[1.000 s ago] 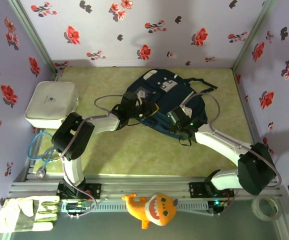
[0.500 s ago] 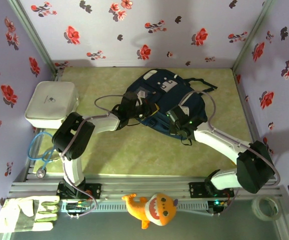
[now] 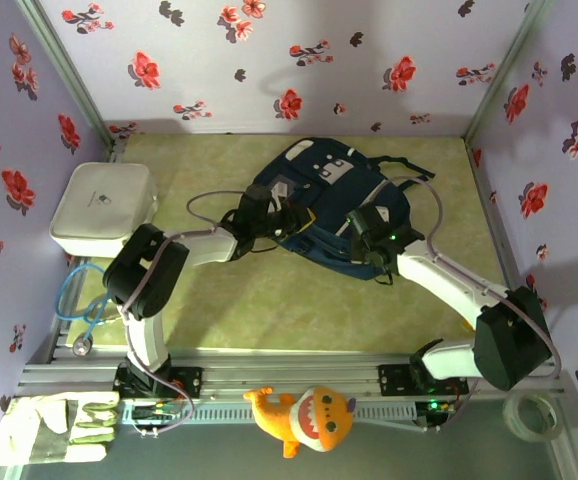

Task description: Pack the student bag

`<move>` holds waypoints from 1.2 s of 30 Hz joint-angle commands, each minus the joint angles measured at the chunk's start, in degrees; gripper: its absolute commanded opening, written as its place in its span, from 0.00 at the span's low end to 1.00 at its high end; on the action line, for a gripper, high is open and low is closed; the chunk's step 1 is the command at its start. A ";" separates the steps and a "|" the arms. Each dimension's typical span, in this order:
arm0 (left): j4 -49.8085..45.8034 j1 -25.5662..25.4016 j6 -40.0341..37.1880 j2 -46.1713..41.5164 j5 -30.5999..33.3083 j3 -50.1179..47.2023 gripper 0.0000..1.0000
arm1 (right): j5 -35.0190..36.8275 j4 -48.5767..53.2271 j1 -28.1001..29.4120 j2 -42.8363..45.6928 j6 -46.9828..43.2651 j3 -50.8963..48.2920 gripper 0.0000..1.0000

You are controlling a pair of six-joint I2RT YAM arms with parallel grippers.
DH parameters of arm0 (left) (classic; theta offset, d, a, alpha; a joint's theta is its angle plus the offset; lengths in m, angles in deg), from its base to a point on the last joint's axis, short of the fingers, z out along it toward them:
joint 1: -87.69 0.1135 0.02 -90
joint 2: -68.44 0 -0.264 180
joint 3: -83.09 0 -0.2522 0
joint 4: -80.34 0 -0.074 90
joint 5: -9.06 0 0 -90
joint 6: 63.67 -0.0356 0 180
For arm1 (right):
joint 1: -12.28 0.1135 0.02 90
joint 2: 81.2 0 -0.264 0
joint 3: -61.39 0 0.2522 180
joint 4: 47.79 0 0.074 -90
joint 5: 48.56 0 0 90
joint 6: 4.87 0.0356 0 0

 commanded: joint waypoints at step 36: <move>-9.88 10.16 -9.94 -14.54 8.02 -9.65 0.36 | -17.84 -15.04 10.68 -20.61 -5.61 19.80 0.00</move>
